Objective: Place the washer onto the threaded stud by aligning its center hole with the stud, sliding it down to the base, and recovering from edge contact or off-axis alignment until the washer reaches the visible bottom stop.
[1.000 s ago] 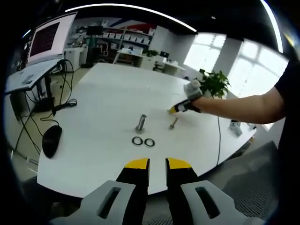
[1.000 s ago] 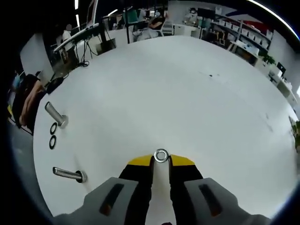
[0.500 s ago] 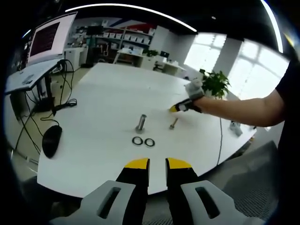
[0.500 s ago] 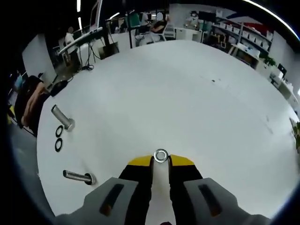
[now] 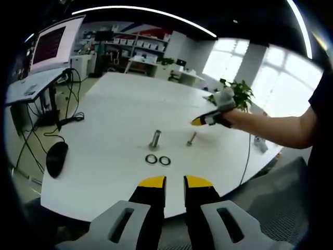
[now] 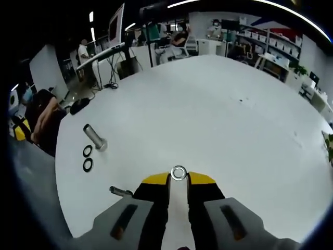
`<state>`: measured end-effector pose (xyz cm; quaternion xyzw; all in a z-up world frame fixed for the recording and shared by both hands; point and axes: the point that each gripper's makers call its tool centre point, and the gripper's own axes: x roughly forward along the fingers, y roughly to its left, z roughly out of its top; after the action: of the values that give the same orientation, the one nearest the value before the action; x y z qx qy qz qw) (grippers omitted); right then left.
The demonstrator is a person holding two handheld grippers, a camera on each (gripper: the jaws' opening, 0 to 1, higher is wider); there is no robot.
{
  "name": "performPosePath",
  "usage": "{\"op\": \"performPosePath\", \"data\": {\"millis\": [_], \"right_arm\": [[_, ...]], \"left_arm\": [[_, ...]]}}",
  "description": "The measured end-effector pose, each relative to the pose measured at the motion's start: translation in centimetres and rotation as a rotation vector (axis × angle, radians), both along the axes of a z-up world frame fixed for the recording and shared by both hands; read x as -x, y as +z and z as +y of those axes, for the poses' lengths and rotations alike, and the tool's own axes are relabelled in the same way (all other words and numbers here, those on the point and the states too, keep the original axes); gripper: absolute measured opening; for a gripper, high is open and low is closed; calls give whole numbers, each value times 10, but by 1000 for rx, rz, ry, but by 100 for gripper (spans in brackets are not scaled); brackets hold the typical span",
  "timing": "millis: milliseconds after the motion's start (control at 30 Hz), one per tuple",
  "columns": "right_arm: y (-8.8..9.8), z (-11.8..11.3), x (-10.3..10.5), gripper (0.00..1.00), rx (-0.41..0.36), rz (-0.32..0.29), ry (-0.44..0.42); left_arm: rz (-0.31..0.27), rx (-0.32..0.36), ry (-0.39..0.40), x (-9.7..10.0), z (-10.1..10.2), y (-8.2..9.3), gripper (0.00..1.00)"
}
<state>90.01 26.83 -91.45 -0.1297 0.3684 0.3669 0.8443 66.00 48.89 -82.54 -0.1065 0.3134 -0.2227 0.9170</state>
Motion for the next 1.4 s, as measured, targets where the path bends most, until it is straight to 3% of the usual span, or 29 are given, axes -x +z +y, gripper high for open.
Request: {"op": "performPosePath", "data": {"millis": [467, 633, 900, 1400], "right_arm": [[36, 11, 34, 14, -27, -37, 76], [43, 18, 47, 14, -8, -45, 124], [41, 33, 67, 14, 22, -37, 195], [22, 31, 74, 14, 98, -5, 225]], "left_arm": [[-17, 10, 0, -1, -1, 4, 11], [-17, 19, -10, 0, -3, 4, 5], [-22, 20, -13, 0, -3, 5, 5], [-27, 20, -11, 0, -3, 5, 7]]}}
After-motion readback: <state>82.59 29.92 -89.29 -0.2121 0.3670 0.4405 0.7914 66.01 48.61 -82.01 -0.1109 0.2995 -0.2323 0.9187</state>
